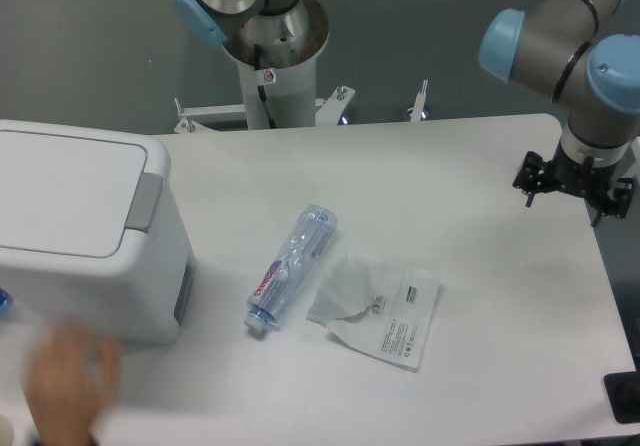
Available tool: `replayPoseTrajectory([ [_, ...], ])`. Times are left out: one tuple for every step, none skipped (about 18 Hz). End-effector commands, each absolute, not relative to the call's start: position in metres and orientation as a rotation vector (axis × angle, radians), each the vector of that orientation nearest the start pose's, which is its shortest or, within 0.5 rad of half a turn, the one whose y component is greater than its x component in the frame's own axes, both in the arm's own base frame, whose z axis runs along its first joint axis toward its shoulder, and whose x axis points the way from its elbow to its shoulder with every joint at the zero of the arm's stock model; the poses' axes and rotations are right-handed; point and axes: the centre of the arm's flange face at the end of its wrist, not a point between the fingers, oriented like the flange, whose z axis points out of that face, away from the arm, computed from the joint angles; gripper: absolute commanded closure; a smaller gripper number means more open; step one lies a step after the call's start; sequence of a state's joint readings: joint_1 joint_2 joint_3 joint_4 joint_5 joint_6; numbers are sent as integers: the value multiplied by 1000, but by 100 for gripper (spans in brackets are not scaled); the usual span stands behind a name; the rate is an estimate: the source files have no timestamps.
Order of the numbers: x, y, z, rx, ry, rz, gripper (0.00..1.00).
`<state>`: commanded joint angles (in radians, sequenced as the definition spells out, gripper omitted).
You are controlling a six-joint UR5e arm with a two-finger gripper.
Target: Open the trash can
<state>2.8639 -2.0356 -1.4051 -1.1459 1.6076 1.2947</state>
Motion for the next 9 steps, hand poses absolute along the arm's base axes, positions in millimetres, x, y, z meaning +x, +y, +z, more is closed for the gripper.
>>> replayPoseTrajectory([
  [-615,310,341,-3137,-1,206,0],
  [-615,310,341,-3137,-1,206,0],
  [-615,310,341,-3136,-1,206,0],
  [-615,310,342,-3133,-1,210,0],
  [-616,311,345,-3125,0,213,0],
  [-618,312,349,-3118,-2,214,0],
  [-617,315,351,-3110,-13,213,0],
  [-616,316,351,-3111,-16,211,0],
  [-612,318,352,-3115,-13,190,0],
])
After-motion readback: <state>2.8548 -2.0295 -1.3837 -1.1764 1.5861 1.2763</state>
